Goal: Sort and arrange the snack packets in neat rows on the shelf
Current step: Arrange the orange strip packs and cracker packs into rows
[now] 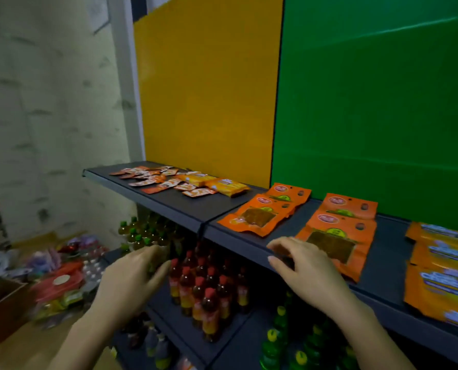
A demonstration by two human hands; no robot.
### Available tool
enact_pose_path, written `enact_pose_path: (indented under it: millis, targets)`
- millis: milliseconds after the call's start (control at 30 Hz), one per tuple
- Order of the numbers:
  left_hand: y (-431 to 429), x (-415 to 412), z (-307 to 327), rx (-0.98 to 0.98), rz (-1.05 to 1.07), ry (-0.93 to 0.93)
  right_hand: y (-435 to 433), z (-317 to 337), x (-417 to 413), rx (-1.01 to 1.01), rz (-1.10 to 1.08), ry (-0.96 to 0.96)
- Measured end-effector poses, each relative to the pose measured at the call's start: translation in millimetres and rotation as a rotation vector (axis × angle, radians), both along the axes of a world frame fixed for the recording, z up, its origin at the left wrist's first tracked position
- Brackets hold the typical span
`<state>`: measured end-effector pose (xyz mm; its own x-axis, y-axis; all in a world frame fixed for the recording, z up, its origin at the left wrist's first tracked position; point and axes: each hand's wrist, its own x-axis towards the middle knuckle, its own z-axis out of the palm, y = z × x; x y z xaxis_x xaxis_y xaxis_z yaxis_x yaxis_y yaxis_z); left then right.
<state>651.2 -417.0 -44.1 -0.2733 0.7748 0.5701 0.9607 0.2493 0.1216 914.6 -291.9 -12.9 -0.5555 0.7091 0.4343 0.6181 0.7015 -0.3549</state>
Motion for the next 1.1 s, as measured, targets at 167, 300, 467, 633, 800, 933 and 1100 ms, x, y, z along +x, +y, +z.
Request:
enact_pose_path:
  millis: [167, 300, 467, 633, 800, 933, 1100]
  targets:
    - [-14.9, -84.9, -8.7, 0.015, 0.063, -0.042, -1.0, -12.9, -83.5, -0.045, -0.010, 0.007]
    - [-12.3, -145.1, -7.2, 0.020, 0.019, -0.012, 8.1, -14.9, -137.9, -0.058, -0.073, 0.023]
    - [9.6, -199.4, 3.0, -0.001, -0.024, 0.008, 23.7, -6.6, -191.4, -0.053, -0.125, 0.044]
    - [45.0, -231.1, 7.0, 0.021, -0.101, -0.008, 52.3, 1.8, -226.2, -0.064, -0.187, 0.048]
    - [99.8, -257.4, 14.7, 0.038, -0.150, -0.015, 96.7, 6.0, -254.0, -0.067, -0.268, 0.048]
    - [155.3, -279.9, 29.3, 0.029, -0.191, -0.010, 134.4, 10.5, -275.6, -0.073, -0.353, 0.067]
    - [226.5, -295.6, 52.9, -0.008, -0.278, 0.024, 172.0, 14.8, -288.9, -0.100, -0.457, 0.036]
